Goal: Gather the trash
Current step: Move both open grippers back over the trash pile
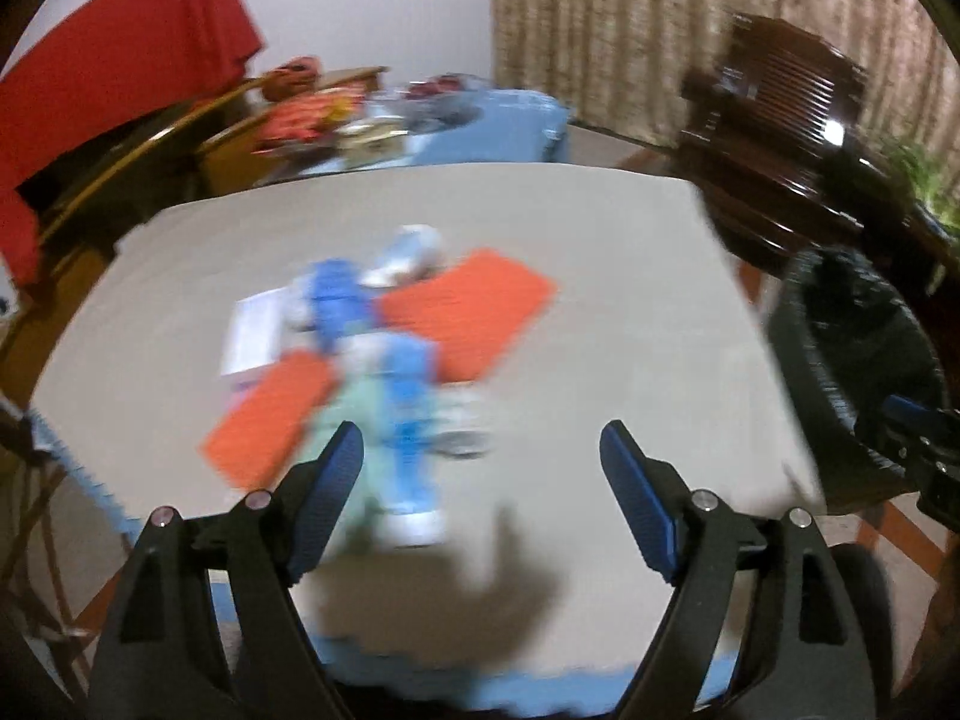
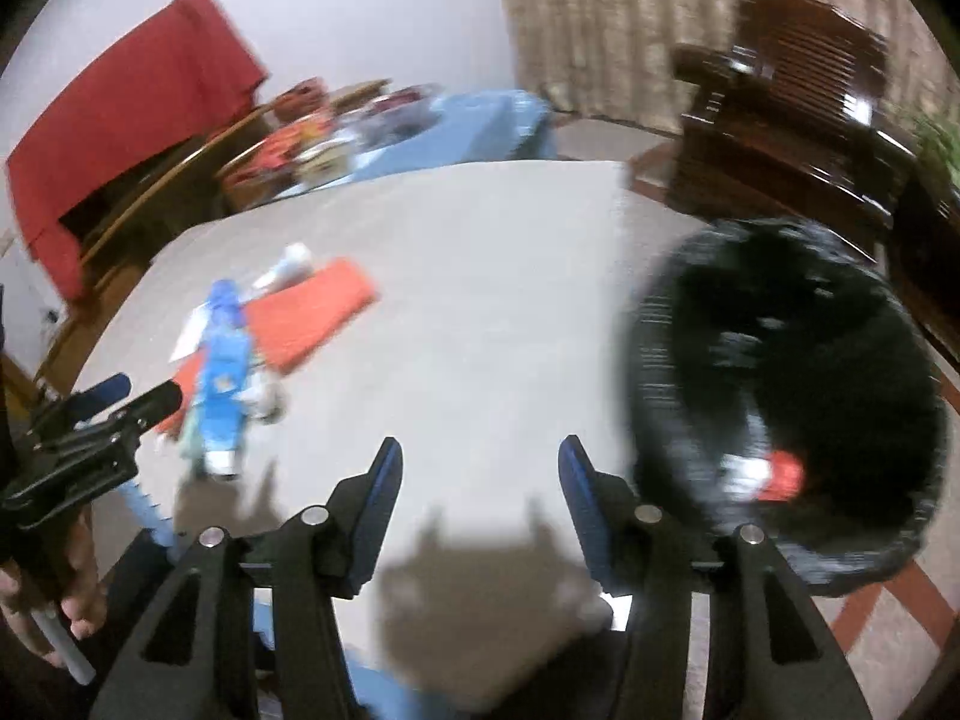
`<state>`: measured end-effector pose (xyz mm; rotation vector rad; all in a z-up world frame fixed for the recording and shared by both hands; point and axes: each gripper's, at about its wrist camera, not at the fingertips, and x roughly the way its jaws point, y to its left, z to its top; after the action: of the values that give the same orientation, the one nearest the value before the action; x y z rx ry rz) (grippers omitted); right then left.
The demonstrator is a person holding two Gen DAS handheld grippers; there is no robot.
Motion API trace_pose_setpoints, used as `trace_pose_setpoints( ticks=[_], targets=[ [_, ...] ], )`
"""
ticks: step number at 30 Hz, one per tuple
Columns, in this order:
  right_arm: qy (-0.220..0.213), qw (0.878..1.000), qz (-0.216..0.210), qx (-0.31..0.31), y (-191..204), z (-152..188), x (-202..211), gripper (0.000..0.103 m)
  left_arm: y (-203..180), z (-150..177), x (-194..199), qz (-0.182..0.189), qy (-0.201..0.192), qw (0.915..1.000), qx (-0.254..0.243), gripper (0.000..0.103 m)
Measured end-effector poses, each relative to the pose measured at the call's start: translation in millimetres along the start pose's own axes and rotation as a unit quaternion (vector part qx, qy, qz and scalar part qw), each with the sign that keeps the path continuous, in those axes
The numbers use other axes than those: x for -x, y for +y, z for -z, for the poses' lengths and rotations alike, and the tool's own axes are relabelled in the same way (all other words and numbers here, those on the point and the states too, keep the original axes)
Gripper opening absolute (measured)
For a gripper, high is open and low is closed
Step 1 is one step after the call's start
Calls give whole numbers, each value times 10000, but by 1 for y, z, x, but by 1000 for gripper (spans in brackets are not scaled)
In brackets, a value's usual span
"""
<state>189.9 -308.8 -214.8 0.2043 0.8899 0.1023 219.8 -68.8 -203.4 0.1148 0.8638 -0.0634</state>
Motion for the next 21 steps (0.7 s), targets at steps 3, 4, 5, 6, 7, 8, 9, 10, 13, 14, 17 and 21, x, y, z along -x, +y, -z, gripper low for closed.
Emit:
trace_pose_setpoints(
  ticks=[3,4,5,6,7,8,9,10,13,14,17,21],
  targets=[
    [40,9996,-198,213,49,3,-14,54,46,6,2,-226,-48,9996,151,79],
    [53,9993,-248,288,63,5,-17,54,63,8,2,-288,-66,9993,218,79],
    [52,9988,-275,399,80,6,-22,54,74,10,2,-323,-82,9991,259,79],
    [48,9984,-279,493,96,7,-28,54,87,12,1,-355,-104,9988,312,79],
    [55,9980,-307,557,109,8,-33,53,97,13,1,-364,-119,9987,341,79],
    [60,9977,-323,596,120,9,-37,53,103,14,0,-365,-132,9986,353,79],
    [60,9975,-333,623,130,10,-41,53,111,15,-2,-376,-151,9985,356,79],
    [55,9972,-324,665,142,10,-48,53,116,17,-3,-377,-161,9985,358,79],
    [96,9968,-331,719,164,13,-64,53,129,23,-11,-309,-155,9987,381,79],
    [124,9967,-335,731,174,14,-73,53,133,27,-14,-305,-156,9987,373,79],
    [183,9964,-318,769,191,15,-89,53,143,33,-22,-284,-152,9988,361,79],
    [245,9955,-261,881,212,15,-109,53,156,40,-34,-265,-131,9989,360,79]
  ],
)
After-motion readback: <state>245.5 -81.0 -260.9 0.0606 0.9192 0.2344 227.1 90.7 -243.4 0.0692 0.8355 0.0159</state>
